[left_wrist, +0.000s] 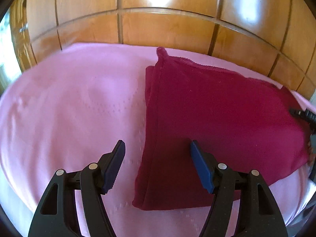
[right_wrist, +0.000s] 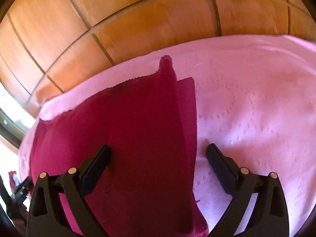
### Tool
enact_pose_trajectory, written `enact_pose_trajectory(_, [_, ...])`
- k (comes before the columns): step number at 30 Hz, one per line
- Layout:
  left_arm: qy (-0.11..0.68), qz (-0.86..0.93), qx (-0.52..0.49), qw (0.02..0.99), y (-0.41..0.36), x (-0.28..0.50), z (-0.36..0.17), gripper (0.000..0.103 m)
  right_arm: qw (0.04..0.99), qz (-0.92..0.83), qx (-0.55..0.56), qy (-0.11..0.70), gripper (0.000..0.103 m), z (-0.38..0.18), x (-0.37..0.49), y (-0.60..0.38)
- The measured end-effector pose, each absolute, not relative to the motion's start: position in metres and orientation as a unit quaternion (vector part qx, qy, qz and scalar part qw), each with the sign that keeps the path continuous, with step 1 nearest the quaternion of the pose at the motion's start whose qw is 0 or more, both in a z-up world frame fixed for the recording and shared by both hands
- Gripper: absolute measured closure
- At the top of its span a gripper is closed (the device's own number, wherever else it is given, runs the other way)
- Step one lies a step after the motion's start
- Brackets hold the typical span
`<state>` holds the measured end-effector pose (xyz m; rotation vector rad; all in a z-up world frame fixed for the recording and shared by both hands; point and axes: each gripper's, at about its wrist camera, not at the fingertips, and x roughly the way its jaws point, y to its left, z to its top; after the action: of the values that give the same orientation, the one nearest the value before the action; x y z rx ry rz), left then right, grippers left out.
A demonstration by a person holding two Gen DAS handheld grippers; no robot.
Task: Fold small clothes
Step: 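Smooth the sweater flat with both open grippers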
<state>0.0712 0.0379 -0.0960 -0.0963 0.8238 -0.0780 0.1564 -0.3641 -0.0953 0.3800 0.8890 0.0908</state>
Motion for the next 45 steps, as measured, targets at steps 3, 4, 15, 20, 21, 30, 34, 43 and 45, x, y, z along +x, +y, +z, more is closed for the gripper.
enact_pose_trajectory(3, [0.375,-0.026,-0.056,0.925,0.043,0.068,-0.083,0.036,0.882,0.046,0.191,0.428,0.004,-0.094,0.158,-0.367])
enact_pose_trajectory(4, [0.363,-0.028,-0.064,0.929,0.046,0.067,-0.076,0.036,0.882,0.047,0.193,0.428,0.004,-0.094,0.158,-0.368])
enact_pose_trajectory(15, [0.372,-0.076,-0.075,0.922,0.03,0.109,-0.073,0.036,0.869,0.062,0.26,0.417,0.004,-0.091,0.136,-0.397])
enact_pose_trajectory(20, [0.421,-0.081,-0.13,0.894,0.041,0.127,-0.108,0.034,0.861,0.109,0.27,0.418,0.007,-0.091,0.112,-0.393])
enact_pose_trajectory(21, [0.42,-0.083,-0.138,0.893,0.043,0.126,-0.109,0.034,0.857,0.123,0.273,0.419,0.009,-0.092,0.107,-0.389])
enact_pose_trajectory(30, [0.361,-0.052,-0.081,0.928,0.022,0.094,-0.069,0.034,0.86,0.134,0.245,0.427,0.029,-0.092,0.093,-0.371])
enact_pose_trajectory(34, [0.346,-0.079,-0.038,0.934,-0.007,0.071,-0.06,0.034,0.858,0.142,0.237,0.434,0.054,-0.09,0.095,-0.365])
enact_pose_trajectory(43, [0.386,-0.101,-0.027,0.916,-0.035,0.07,-0.081,0.034,0.852,0.145,0.249,0.436,0.059,-0.089,0.093,-0.365])
enact_pose_trajectory(45, [0.387,-0.101,-0.022,0.916,-0.036,0.069,-0.083,0.034,0.85,0.149,0.256,0.436,0.065,-0.087,0.092,-0.366])
